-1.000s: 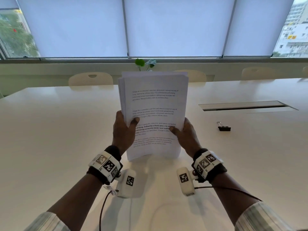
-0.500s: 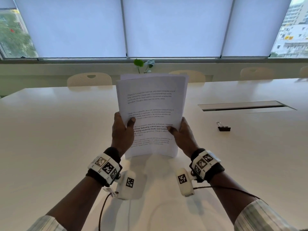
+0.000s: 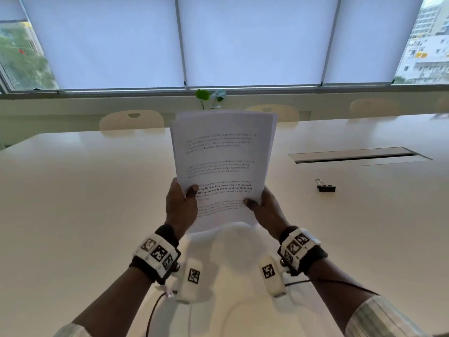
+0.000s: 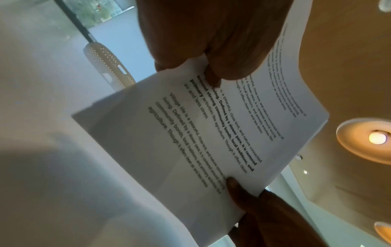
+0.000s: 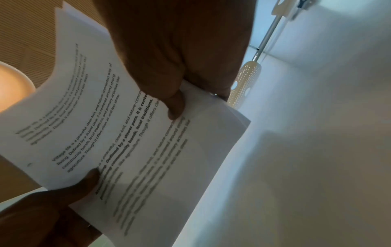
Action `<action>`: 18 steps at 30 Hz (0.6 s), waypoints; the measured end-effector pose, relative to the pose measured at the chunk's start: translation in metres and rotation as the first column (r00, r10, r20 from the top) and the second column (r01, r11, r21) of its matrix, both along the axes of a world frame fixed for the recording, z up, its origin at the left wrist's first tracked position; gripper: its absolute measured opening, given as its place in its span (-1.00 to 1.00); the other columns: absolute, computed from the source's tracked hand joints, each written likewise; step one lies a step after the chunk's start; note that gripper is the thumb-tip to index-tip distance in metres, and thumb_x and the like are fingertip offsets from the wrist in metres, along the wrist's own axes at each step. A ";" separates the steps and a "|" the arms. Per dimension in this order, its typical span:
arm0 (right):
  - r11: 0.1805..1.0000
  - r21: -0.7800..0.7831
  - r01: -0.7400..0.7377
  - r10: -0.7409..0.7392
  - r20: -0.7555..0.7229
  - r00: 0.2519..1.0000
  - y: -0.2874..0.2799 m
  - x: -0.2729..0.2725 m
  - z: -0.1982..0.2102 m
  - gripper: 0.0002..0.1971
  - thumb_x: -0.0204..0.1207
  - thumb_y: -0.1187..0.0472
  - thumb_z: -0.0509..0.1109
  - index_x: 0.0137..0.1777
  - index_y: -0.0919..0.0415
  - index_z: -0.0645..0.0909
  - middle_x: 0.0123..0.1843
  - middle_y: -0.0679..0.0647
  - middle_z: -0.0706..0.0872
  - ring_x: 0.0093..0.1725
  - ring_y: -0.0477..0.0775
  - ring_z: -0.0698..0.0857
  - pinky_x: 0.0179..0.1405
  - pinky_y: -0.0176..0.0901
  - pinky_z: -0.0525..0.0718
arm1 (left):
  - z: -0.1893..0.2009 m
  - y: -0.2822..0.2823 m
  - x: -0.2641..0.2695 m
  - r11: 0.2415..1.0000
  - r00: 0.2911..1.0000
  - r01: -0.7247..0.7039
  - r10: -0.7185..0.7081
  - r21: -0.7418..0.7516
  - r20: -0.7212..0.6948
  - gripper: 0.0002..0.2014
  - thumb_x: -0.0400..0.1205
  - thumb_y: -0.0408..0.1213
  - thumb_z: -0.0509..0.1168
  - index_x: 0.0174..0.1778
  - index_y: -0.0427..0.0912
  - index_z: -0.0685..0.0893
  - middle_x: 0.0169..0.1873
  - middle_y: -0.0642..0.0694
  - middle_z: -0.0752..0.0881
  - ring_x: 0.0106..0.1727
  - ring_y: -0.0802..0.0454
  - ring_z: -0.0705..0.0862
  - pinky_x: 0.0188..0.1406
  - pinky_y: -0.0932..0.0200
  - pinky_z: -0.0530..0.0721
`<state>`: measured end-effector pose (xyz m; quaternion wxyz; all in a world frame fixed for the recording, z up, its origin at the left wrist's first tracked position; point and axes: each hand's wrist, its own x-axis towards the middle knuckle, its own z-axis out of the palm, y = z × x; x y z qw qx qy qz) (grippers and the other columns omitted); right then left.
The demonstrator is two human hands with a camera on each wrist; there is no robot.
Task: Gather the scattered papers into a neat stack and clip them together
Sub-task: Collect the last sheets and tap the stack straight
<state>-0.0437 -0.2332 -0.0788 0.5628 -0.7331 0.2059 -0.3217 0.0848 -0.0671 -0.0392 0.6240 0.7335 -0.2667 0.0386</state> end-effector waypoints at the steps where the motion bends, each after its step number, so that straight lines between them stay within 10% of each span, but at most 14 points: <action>1: 0.999 -0.016 0.031 -0.031 -0.017 0.999 -0.002 0.001 0.007 -0.65 0.52 0.42 0.43 0.27 0.33 0.49 0.23 0.22 0.72 0.23 0.29 0.69 0.12 0.09 0.73 | 0.006 -0.001 0.002 1.000 1.000 -0.021 0.021 -0.003 0.001 -0.74 0.68 -0.42 0.26 0.29 -0.35 0.51 0.12 -0.22 0.67 0.04 -0.10 0.61 -0.10 0.12 0.51; 4: 0.989 0.012 0.150 -0.150 -0.015 0.989 -0.008 0.003 0.026 -0.43 0.45 0.22 0.58 0.35 0.27 0.37 0.16 0.11 0.66 0.05 0.08 0.69 -0.17 -0.30 0.64 | 0.025 -0.004 0.013 0.995 0.999 -0.050 0.048 -0.085 -0.024 -0.73 0.67 -0.38 0.27 0.29 -0.34 0.52 0.13 -0.19 0.69 0.05 -0.11 0.65 -0.09 0.10 0.56; 7: 0.959 0.269 0.089 -0.115 0.082 0.990 -0.003 0.006 0.032 -0.18 0.29 0.06 0.67 0.45 0.32 0.36 0.27 0.16 0.70 0.11 0.08 0.70 -0.04 -0.15 0.63 | 0.040 -0.010 0.016 0.960 0.981 -0.062 0.009 -0.273 -0.193 -0.70 0.67 -0.39 0.29 0.32 -0.36 0.54 0.16 -0.22 0.72 0.10 -0.18 0.71 -0.06 0.11 0.64; 11: 0.785 0.560 -0.265 0.024 0.400 0.916 0.027 0.018 0.040 -0.60 0.54 0.39 0.45 0.37 0.34 0.55 0.31 0.19 0.75 0.23 0.14 0.74 0.06 0.03 0.75 | 0.049 -0.016 -0.006 0.881 0.910 0.031 -0.219 -0.472 -0.351 -0.66 0.69 -0.47 0.26 0.39 -0.44 0.48 0.17 -0.23 0.69 0.02 -0.09 0.70 -0.17 0.19 0.76; 14: 0.823 0.513 -0.243 -0.036 0.474 0.880 0.024 0.020 0.048 -0.67 0.54 0.48 0.40 0.30 0.36 0.59 0.18 0.20 0.78 0.04 0.12 0.78 -0.17 -0.06 0.78 | 0.053 -0.005 -0.004 0.831 0.866 0.087 -0.336 -0.549 -0.371 -0.62 0.66 -0.46 0.31 0.41 -0.38 0.53 0.23 -0.23 0.73 0.10 -0.10 0.74 -0.01 0.07 0.77; 18: 0.895 0.397 -0.205 0.000 0.460 0.888 -0.002 0.001 0.059 -0.68 0.28 0.37 0.54 0.06 0.33 0.70 -0.01 0.14 0.85 -0.12 0.07 0.82 -0.22 -0.07 0.77 | 0.080 0.043 0.038 0.838 0.958 -0.078 -0.088 -0.541 -0.274 -0.37 0.45 -0.30 0.56 0.42 -0.34 0.52 0.27 -0.25 0.71 0.15 -0.12 0.74 -0.01 0.15 0.78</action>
